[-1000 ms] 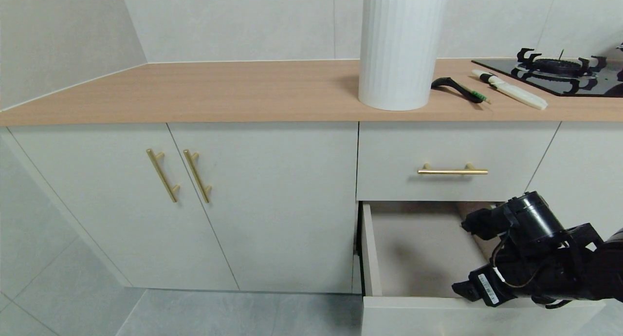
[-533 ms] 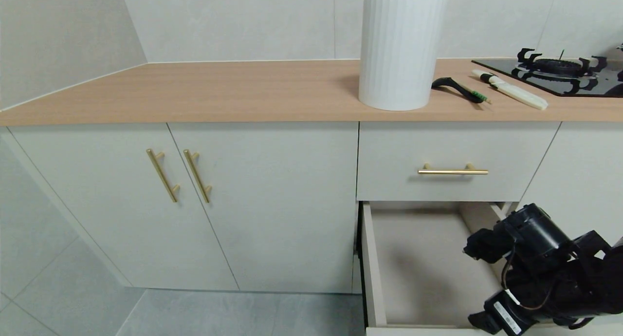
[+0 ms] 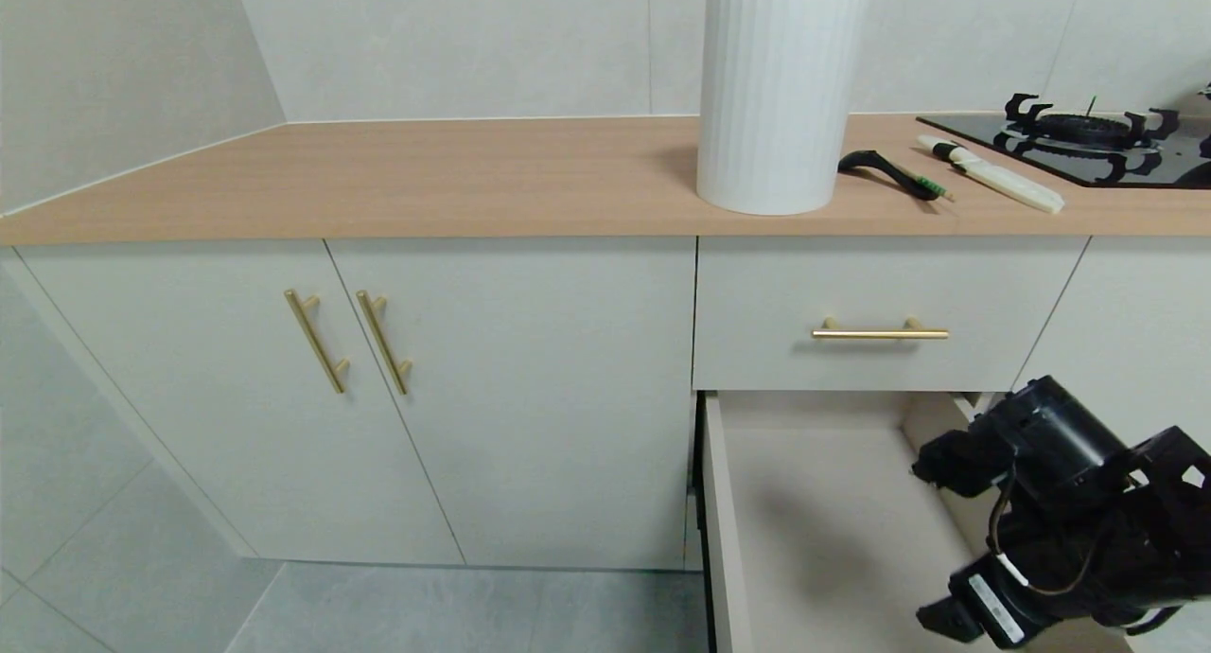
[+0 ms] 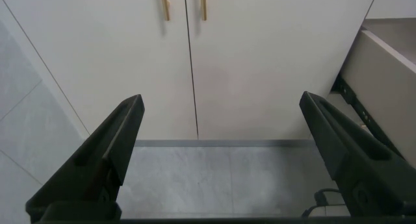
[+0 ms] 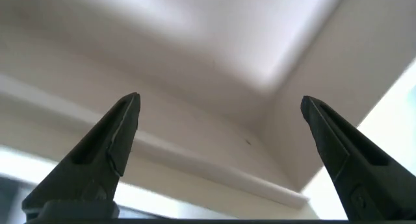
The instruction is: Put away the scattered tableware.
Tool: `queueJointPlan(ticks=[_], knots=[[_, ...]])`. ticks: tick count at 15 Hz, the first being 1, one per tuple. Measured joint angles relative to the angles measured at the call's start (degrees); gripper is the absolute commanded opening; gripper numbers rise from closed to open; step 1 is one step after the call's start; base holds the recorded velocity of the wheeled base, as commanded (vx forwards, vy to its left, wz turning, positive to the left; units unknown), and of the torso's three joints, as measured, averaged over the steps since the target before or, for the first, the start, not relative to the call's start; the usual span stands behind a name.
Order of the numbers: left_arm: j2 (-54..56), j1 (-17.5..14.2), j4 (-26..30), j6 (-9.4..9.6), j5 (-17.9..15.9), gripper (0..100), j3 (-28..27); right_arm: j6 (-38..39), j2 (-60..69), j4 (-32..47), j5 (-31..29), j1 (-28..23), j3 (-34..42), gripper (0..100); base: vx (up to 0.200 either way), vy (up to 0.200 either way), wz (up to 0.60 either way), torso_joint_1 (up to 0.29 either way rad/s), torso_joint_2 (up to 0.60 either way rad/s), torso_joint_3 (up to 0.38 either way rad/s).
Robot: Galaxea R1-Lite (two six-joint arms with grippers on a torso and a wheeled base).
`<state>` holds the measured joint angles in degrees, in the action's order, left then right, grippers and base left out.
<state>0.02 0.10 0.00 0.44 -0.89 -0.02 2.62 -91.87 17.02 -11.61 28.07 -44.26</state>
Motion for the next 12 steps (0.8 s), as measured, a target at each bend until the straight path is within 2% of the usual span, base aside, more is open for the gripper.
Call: queueJointPlan(ticks=[3,5,10,12], knots=[[0.0,0.0,0.0,0.0,0.0,100,0.02,14.26,0.02,-5.83,0.17,-0.33,-6.03,100,0.0,0.0,0.0,0.0,0.0,0.0],[0.0,0.0,0.0,0.0,0.0,100,0.02,15.74,0.04,-11.34,0.15,-1.65,-7.25,100,0.0,0.0,0.0,0.0,0.0,0.0],[0.0,-0.02,0.0,0.0,-0.01,100,0.02,15.66,0.02,-12.51,-0.13,-2.41,-7.13,100,0.0,0.0,0.0,0.0,0.0,0.0],[0.0,-0.02,0.0,0.0,0.02,100,0.02,15.58,-0.02,-12.48,-0.18,-2.43,-7.02,100,0.0,0.0,0.0,0.073,-0.21,-0.132]])
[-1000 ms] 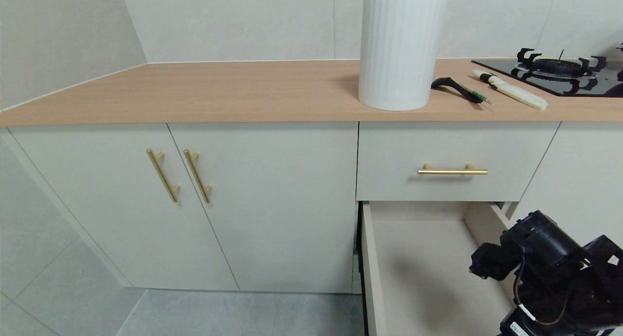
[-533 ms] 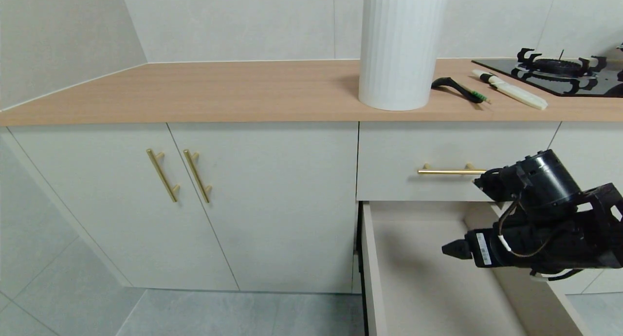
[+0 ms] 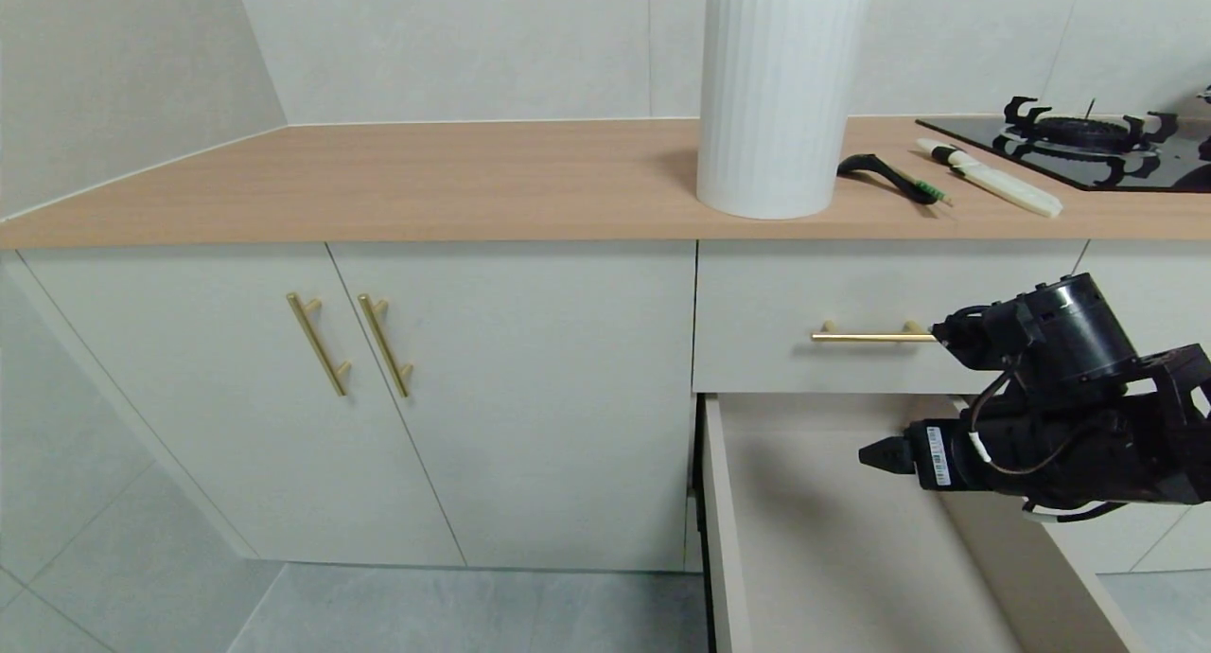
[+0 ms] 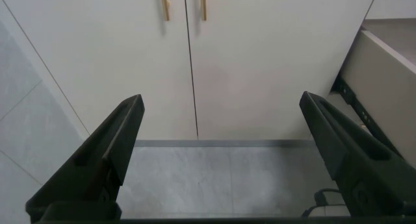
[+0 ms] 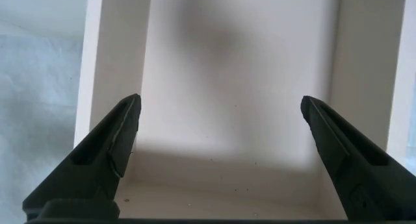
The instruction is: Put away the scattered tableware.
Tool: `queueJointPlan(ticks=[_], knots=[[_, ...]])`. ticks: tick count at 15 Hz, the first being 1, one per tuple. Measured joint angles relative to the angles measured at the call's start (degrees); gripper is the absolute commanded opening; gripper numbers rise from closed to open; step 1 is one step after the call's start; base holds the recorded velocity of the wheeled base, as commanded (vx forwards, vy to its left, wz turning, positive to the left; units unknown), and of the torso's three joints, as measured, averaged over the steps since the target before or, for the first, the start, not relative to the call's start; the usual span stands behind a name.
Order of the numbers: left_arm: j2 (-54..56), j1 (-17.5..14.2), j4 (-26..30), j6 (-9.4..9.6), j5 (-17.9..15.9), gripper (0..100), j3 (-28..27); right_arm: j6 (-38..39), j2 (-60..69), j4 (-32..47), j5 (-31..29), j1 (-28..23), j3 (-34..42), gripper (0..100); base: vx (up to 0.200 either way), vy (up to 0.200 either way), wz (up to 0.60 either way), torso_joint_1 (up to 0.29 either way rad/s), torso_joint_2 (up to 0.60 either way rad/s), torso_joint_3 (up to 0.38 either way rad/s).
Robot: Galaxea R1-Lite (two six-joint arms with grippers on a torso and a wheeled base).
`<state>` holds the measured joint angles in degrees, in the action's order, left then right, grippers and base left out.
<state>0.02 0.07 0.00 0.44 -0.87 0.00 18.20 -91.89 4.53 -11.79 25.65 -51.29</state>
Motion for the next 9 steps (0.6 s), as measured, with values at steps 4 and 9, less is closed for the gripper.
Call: queueJointPlan(ticks=[4,9], knots=[[0.0,-0.02,0.02,0.0,-0.02,100,-0.02,-0.13,-0.11,0.02,-0.06,-0.07,0.35,100,0.0,0.0,0.0,0.135,-0.36,-0.264],[0.0,0.0,-0.02,0.0,-0.02,100,0.0,-0.35,-0.22,0.0,-0.24,0.0,0.44,100,0.0,0.0,0.0,0.17,-0.5,-0.267]])
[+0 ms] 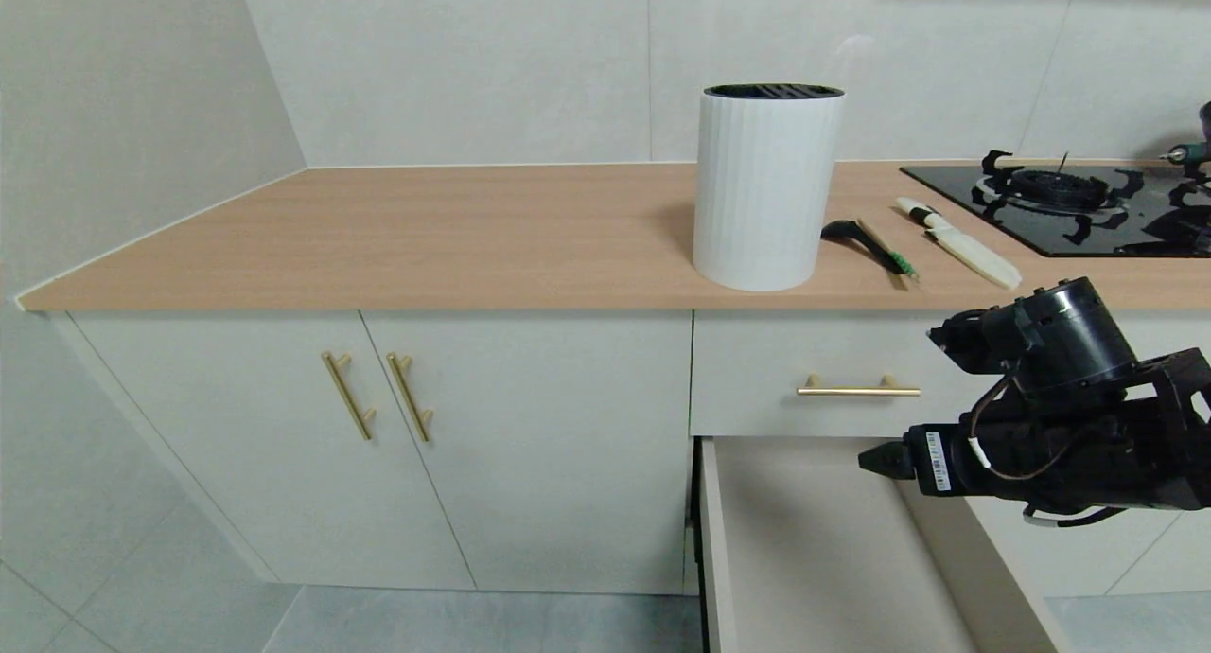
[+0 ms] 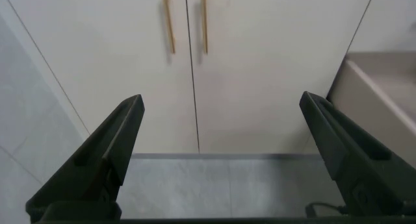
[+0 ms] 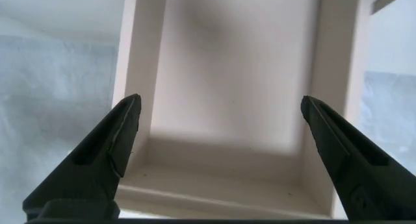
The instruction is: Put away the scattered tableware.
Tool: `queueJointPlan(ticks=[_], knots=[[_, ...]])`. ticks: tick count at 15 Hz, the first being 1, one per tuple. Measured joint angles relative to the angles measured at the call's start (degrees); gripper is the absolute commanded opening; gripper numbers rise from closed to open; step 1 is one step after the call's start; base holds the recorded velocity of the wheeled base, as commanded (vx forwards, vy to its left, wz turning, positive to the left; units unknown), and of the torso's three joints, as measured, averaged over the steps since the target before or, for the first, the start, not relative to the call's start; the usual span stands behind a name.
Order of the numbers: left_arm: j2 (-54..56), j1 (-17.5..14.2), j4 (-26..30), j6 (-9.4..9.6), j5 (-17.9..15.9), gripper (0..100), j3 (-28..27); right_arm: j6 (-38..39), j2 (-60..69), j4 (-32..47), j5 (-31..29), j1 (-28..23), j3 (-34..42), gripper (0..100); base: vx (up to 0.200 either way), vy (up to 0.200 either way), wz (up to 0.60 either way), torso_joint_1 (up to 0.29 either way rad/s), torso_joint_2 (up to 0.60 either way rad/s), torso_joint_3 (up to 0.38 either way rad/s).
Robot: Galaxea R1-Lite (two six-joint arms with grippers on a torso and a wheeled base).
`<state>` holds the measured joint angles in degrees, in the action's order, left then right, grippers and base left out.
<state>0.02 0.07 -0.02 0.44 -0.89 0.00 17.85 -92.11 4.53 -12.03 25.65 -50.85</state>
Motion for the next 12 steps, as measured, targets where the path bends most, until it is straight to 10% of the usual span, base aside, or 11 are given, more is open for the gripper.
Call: queueJointPlan(ticks=[12], knots=[[0.0,0.02,0.02,-0.01,0.0,100,0.0,-5.49,2.17,-2.13,-2.41,0.0,-6.31,100,0.0,0.0,0.0,0.1,-0.21,-0.12]])
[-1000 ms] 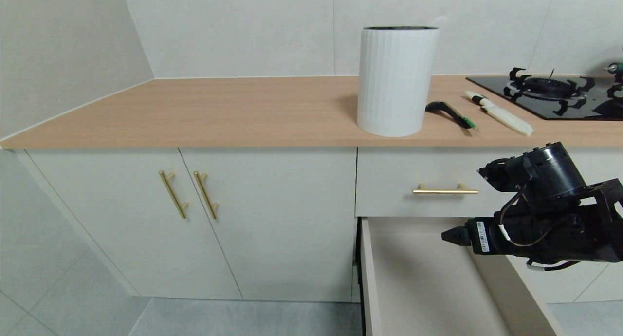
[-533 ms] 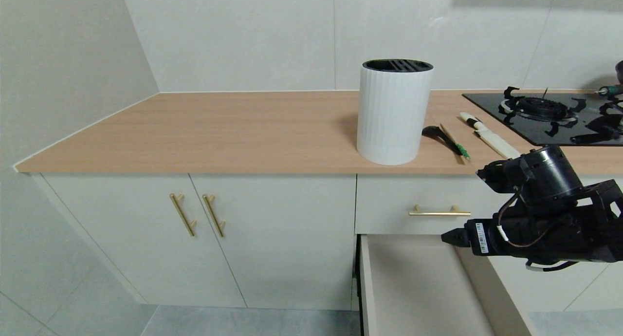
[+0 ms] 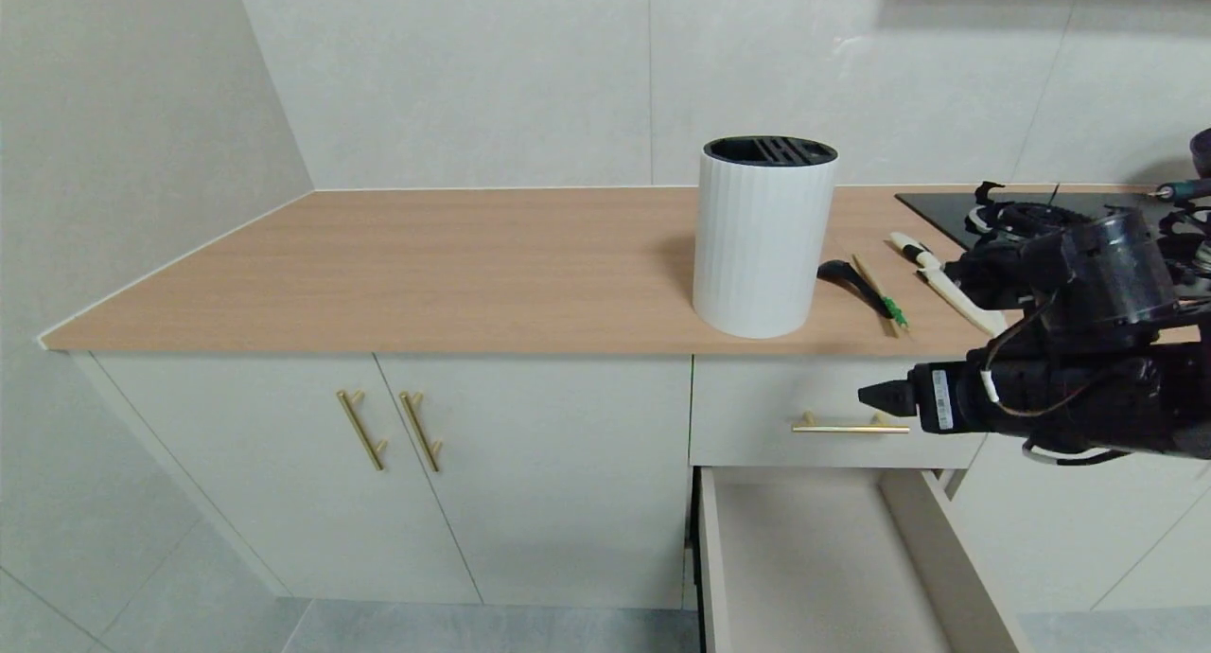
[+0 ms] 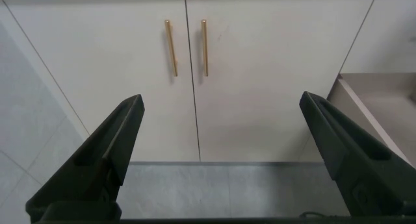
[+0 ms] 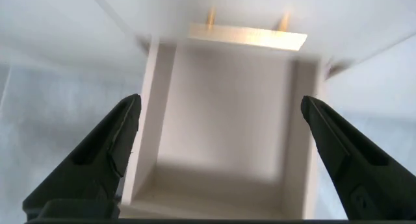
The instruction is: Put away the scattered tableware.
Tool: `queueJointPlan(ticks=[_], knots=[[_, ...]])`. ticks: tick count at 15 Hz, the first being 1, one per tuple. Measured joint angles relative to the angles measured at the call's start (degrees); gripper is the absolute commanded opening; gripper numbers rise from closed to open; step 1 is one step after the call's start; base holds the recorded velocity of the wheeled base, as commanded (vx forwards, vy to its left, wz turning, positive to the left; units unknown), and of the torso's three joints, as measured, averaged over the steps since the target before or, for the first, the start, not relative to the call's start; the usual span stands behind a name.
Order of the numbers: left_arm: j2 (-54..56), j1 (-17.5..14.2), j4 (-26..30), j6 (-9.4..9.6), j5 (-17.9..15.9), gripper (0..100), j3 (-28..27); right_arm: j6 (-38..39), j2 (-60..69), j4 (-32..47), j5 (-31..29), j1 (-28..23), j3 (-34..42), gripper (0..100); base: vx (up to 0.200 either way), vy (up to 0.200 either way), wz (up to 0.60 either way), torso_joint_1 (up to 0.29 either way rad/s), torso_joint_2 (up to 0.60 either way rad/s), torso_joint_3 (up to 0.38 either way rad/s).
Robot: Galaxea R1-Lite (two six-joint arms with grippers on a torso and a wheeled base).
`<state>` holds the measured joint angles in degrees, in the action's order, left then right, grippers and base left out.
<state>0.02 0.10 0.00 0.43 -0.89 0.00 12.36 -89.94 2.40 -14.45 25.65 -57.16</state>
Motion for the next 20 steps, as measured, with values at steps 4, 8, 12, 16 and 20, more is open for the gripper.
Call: queueJointPlan(ticks=[4,8,12,16,20], knots=[[0.0,-0.02,0.0,0.0,0.0,100,0.0,-0.68,-2.69,8.08,-0.16,-2.28,-15.35,100,0.0,0.0,0.0,0.0,0.0,0.0],[0.0,0.0,0.0,0.01,0.0,100,0.0,-0.84,-10.97,8.08,-0.17,-6.61,-23.24,100,0.0,0.0,0.0,0.0,0.0,0.0],[0.0,-0.02,0.0,0.01,0.02,100,0.0,-0.79,-15.6,6.57,-0.55,-9.03,-25.39,100,0.0,0.0,0.0,0.0,0.0,0.0],[0.0,0.0,0.0,0.01,0.0,100,0.0,-0.82,-18.76,6.19,-1.8,-9.45,-26.32,100,0.0,0.0,0.0,0.0,0.0,0.0],[0.0,0.0,0.0,0.01,0.0,100,0.0,-0.84,-20.7,5.5,-2.44,-9.5,-26.6,100,0.0,0.0,0.0,0.0,0.0,0.0]])
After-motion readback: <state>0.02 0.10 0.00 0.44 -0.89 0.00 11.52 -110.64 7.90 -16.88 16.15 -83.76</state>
